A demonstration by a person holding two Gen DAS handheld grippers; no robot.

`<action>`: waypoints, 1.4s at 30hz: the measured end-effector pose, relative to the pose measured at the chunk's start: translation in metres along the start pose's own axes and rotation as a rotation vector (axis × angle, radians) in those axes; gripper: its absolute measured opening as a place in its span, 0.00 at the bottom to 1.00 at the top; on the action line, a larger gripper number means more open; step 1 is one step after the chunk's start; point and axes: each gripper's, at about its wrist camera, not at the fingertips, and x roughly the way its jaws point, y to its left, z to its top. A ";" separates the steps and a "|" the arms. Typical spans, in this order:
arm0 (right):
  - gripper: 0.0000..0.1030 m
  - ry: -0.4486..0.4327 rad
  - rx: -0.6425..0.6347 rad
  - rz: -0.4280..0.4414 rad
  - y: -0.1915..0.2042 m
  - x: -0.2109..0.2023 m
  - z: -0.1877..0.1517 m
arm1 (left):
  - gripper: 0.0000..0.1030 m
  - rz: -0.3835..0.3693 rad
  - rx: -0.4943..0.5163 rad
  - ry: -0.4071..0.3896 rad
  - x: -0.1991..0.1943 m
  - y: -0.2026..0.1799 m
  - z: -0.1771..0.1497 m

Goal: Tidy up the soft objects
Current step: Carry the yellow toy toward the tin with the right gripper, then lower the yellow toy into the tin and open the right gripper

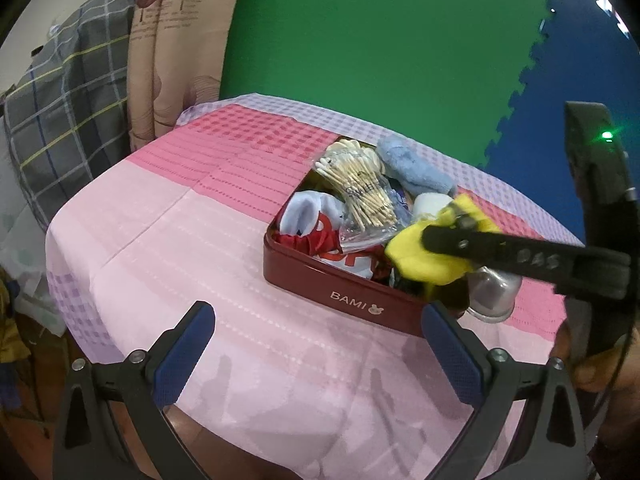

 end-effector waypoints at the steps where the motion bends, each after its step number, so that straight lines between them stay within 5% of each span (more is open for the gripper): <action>1: 0.25 0.004 -0.006 -0.007 0.003 0.007 0.004 | 0.99 -0.001 0.006 0.002 0.000 -0.001 0.000; 10: 0.32 0.000 -0.120 -0.102 0.019 0.022 -0.003 | 0.99 -0.013 0.020 0.035 0.007 -0.003 -0.003; 22: 0.66 -0.108 -0.184 -0.106 0.023 -0.004 -0.003 | 0.99 -0.007 0.055 0.068 0.018 -0.007 -0.007; 31: 0.66 -0.171 -0.147 -0.100 0.015 -0.024 0.000 | 0.99 -0.009 0.057 0.055 0.018 -0.006 -0.007; 42: 0.66 -0.283 -0.104 -0.270 0.013 -0.048 -0.036 | 0.99 0.033 0.161 -0.022 0.015 -0.020 -0.009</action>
